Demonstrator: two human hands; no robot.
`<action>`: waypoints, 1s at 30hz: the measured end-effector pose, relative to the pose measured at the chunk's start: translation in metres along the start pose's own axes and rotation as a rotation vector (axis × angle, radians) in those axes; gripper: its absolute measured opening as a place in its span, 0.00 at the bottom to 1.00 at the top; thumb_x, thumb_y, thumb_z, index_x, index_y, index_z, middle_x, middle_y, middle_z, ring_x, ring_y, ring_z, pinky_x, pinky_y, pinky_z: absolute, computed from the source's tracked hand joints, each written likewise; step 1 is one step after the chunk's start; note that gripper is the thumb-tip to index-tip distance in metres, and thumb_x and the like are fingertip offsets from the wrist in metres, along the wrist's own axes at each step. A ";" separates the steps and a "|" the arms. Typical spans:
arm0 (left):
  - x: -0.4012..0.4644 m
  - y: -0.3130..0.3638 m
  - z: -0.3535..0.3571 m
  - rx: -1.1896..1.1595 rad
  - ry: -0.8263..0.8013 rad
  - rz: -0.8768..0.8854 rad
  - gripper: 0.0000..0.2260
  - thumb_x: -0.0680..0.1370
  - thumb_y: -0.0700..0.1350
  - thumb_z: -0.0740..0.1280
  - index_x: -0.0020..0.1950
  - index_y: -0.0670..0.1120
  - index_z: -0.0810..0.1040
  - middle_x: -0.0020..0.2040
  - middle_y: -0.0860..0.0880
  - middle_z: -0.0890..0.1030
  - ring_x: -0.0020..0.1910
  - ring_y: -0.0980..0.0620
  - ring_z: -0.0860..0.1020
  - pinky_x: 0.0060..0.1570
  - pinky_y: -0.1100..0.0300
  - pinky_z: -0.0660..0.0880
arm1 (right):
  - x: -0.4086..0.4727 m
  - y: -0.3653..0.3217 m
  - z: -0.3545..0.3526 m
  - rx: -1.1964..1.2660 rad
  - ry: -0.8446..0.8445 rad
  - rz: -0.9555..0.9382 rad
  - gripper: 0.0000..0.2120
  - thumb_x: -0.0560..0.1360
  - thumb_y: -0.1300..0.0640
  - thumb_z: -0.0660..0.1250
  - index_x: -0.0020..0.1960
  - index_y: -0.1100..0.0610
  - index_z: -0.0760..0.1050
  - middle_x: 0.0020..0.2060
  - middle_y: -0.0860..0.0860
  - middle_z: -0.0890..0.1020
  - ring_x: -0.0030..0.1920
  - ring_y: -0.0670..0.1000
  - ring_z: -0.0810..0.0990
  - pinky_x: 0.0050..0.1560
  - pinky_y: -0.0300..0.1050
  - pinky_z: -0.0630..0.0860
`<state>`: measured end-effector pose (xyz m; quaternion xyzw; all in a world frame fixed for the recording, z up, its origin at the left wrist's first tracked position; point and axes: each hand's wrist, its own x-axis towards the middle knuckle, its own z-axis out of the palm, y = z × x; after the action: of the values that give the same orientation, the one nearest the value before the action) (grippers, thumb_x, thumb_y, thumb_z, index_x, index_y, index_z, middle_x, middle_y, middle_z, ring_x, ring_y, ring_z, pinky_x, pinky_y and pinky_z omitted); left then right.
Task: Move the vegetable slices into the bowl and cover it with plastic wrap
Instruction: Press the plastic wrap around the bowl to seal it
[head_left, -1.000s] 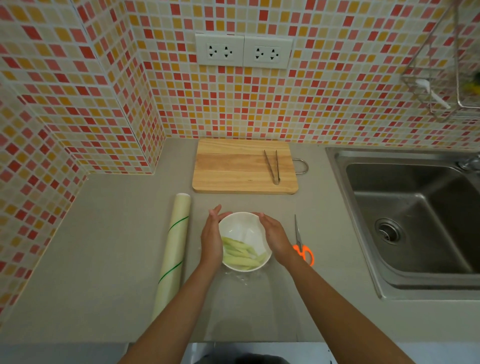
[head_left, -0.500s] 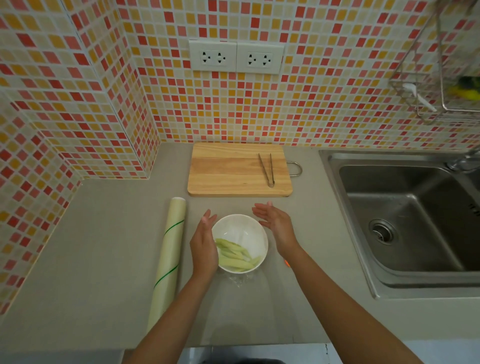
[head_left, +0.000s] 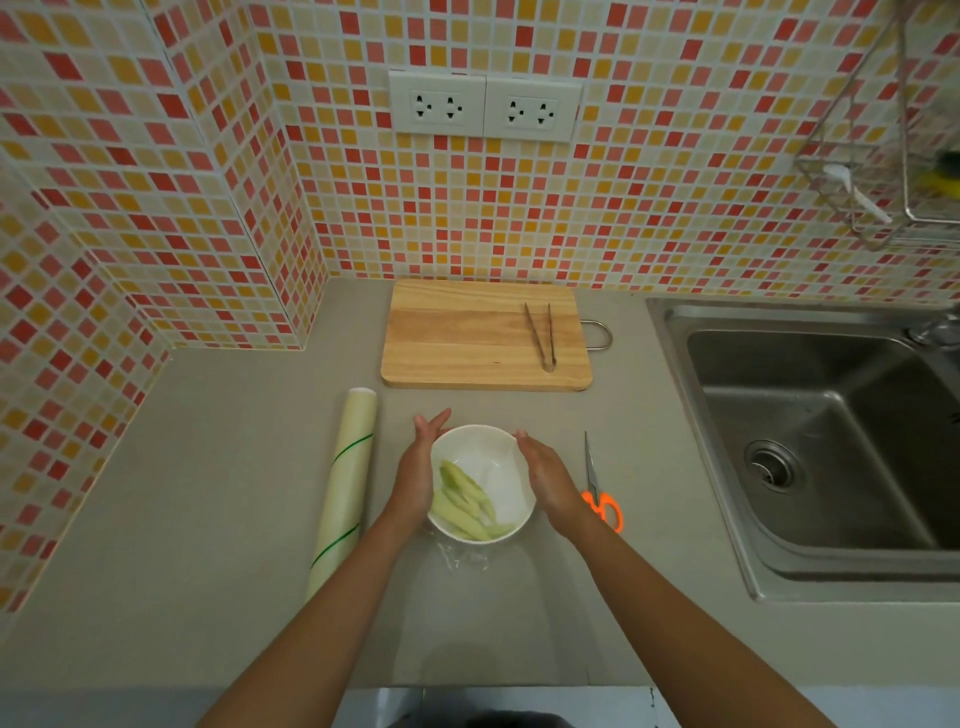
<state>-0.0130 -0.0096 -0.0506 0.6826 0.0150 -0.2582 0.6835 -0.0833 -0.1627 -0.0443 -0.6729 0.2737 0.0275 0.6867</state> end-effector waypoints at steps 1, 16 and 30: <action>0.003 0.002 0.000 0.085 -0.023 0.024 0.30 0.74 0.71 0.45 0.66 0.59 0.73 0.65 0.48 0.76 0.62 0.49 0.75 0.67 0.48 0.68 | 0.001 -0.004 -0.002 -0.021 0.023 0.009 0.23 0.82 0.49 0.54 0.56 0.66 0.78 0.51 0.60 0.82 0.43 0.47 0.80 0.38 0.31 0.76; -0.029 -0.007 0.021 -0.066 0.363 0.079 0.21 0.81 0.59 0.48 0.69 0.57 0.70 0.60 0.55 0.79 0.59 0.55 0.76 0.61 0.59 0.71 | 0.013 -0.013 -0.003 0.058 -0.159 0.030 0.20 0.80 0.44 0.56 0.53 0.53 0.83 0.52 0.53 0.85 0.54 0.53 0.82 0.56 0.49 0.76; -0.015 0.013 0.001 0.063 0.304 0.246 0.24 0.80 0.60 0.47 0.69 0.53 0.71 0.59 0.54 0.81 0.62 0.58 0.75 0.59 0.64 0.66 | 0.013 -0.023 -0.009 0.041 -0.029 -0.143 0.23 0.82 0.47 0.50 0.63 0.58 0.76 0.61 0.53 0.80 0.62 0.49 0.78 0.65 0.44 0.70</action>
<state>-0.0213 -0.0063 -0.0325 0.7314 0.0262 -0.0670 0.6782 -0.0662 -0.1774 -0.0279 -0.6761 0.2156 -0.0172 0.7044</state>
